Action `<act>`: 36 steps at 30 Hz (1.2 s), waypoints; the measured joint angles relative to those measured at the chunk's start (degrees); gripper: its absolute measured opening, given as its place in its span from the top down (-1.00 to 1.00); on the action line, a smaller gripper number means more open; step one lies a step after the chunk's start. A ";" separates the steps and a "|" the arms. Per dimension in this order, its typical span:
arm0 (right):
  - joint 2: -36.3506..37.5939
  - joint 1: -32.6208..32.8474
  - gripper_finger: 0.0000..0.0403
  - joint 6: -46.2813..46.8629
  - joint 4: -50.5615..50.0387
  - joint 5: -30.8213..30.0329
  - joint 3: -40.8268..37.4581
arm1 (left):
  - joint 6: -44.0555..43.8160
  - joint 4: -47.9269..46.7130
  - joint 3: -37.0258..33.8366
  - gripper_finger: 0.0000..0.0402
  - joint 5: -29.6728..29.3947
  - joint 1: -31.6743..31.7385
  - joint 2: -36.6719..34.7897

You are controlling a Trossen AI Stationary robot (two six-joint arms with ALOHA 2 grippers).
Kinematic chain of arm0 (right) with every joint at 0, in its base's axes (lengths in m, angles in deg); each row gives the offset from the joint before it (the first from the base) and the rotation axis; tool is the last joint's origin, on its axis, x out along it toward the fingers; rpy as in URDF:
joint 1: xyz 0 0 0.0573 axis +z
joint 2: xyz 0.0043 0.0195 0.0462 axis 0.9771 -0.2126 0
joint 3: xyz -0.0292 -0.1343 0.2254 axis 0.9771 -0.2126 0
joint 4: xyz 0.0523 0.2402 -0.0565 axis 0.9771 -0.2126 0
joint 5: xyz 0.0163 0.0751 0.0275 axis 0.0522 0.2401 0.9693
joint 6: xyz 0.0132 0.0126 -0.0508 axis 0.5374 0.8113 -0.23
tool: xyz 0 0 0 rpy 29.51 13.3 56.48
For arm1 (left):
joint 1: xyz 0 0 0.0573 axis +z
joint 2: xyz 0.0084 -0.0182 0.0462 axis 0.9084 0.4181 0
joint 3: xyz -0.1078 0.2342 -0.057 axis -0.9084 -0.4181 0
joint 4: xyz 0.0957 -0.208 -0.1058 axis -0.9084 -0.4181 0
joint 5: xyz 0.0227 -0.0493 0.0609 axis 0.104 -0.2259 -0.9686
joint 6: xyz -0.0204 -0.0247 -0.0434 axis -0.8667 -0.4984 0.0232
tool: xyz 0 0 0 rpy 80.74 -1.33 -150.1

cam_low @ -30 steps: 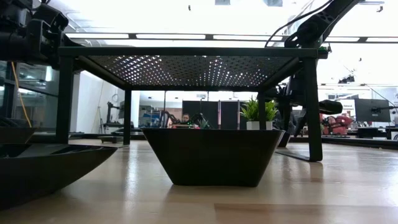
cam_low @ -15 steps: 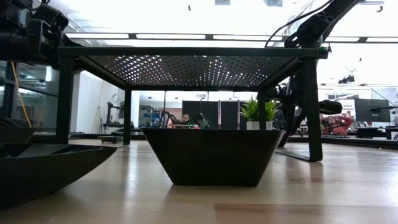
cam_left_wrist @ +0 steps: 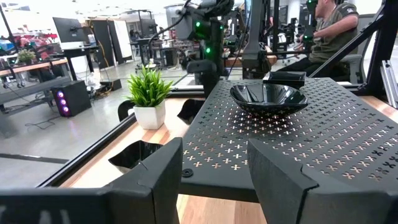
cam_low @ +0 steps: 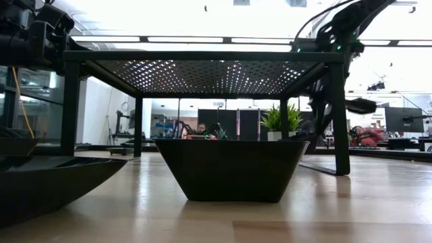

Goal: Pick & Place Mini shaped plates
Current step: Put the distorted square plate on the shelf

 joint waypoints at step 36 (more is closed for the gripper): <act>37.78 10.74 1.00 -7.00 -11.89 -5.19 0.00 | 0.01 0.00 0.00 0.12 0.00 0.00 -0.02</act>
